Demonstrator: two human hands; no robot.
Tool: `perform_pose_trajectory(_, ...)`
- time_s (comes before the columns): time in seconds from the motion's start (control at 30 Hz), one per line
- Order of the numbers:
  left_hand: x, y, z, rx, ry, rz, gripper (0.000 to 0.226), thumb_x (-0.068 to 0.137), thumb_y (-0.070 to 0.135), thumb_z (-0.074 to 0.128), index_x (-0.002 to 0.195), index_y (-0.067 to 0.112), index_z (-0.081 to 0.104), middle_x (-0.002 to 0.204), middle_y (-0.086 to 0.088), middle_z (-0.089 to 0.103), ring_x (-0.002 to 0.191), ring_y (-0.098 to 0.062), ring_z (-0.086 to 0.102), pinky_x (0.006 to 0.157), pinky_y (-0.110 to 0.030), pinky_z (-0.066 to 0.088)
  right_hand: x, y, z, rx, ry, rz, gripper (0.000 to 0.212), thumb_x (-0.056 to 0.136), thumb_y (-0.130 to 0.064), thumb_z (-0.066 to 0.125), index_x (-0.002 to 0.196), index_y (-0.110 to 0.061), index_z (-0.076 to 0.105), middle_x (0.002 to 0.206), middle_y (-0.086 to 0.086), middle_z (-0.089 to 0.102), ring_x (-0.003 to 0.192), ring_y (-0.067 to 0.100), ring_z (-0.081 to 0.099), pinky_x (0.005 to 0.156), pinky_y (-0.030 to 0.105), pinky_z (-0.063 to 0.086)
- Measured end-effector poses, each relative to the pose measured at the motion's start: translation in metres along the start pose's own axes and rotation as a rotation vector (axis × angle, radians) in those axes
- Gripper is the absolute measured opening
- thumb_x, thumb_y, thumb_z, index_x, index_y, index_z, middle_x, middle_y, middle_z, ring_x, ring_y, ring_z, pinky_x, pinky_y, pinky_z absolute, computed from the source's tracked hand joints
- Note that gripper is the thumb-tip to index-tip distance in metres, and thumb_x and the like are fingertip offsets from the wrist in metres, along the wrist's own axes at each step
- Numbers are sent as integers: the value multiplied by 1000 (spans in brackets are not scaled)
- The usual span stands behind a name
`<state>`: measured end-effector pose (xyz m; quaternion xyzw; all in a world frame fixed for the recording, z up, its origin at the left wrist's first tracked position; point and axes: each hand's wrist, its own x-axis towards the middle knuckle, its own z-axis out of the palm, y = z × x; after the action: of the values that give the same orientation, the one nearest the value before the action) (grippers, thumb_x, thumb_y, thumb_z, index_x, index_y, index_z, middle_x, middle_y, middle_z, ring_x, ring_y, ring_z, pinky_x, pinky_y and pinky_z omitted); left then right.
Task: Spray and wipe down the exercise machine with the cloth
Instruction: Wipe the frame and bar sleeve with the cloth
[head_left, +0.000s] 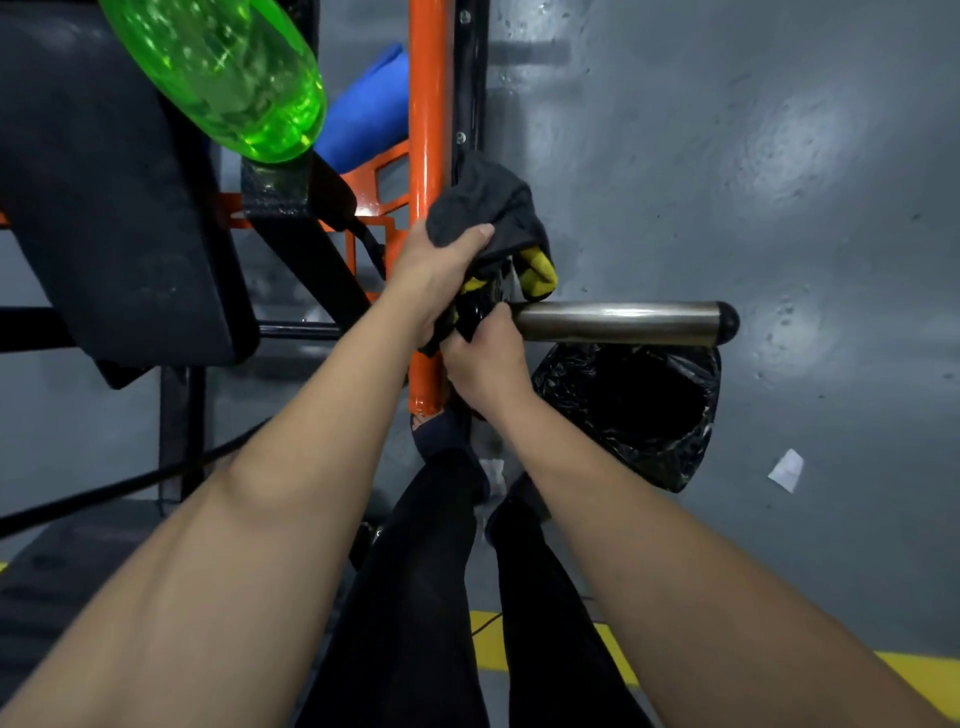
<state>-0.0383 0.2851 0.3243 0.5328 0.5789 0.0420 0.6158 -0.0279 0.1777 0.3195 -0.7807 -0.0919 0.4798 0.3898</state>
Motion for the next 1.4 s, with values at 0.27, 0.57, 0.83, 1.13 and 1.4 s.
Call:
perform_pose_trajectory(0.27,31,32,7,139,-62,-27,60,83,35,83,134,14,59,119,-3,70,105,-22,69,100,-40,55,-29,55,0,-141,-101,-44,29,98,-27,62,113,-19,39,93,1,64,82,15,65,69,27,49)
perform_pose_trajectory(0.57,31,34,5,239,-87,-27,57,90,30,76,139,15,51,120,-1,63,112,-22,61,98,-37,50,-34,23,-21,-445,-94,63,62,87,-71,56,108,-13,59,95,0,66,88,22,66,76,34,54)
perform_pose_trajectory(0.83,14,0,-13,-36,-116,19,40,91,33,74,128,19,68,115,-1,76,107,-18,72,104,-41,54,8,-37,-19,-581,14,-170,83,74,-44,84,135,-10,39,134,9,44,128,30,44,98,41,46)
perform_pose_trajectory(1.13,26,19,0,-9,-76,-5,44,94,39,72,132,17,65,116,-1,74,106,-19,71,101,-40,56,-12,43,-5,-355,-7,-338,50,84,-28,73,125,-7,53,129,8,53,134,27,39,116,44,34)
perform_pose_trajectory(1.4,18,-5,-9,-106,-93,-2,56,86,41,76,136,21,63,120,1,74,112,-18,71,106,-41,52,3,-7,-10,-334,-37,-130,45,81,-42,68,110,-15,47,102,3,63,105,32,59,98,49,48)
